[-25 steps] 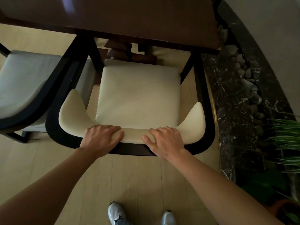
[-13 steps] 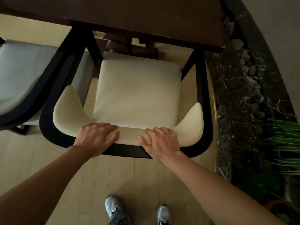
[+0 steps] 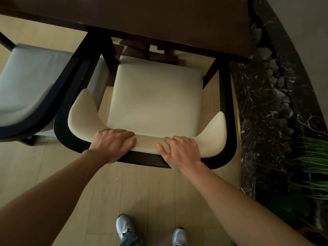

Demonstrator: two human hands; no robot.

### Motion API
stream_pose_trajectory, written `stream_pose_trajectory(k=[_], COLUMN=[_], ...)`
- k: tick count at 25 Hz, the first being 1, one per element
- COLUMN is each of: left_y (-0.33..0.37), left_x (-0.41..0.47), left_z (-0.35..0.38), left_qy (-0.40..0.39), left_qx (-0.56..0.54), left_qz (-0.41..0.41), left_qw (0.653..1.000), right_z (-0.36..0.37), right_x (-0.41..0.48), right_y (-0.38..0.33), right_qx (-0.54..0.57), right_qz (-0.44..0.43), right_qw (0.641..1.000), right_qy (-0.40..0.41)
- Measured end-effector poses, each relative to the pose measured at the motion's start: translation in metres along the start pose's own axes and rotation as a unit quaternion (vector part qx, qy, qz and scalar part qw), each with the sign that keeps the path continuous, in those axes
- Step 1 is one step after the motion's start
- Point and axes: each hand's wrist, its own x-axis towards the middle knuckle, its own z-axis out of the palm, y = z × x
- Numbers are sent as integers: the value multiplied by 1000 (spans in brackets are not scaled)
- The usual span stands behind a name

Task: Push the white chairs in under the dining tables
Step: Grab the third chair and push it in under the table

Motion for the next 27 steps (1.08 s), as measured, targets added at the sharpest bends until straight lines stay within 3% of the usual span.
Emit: stream_pose_trajectory(k=[14,27], left_y=[-36,-41], left_x=[-15,-21], left_z=[-3,-2], left_qy=[-22,-19], left_qx=[-6,11], left_qz=[7,35], left_qw=[1000,999], right_z=[5,1], right_x=[-14,-15], right_y=[-44,-52], right_qx=[-5,-19], right_qz=[24,36], right_qw=[1000,998], right_qy=[4,-42])
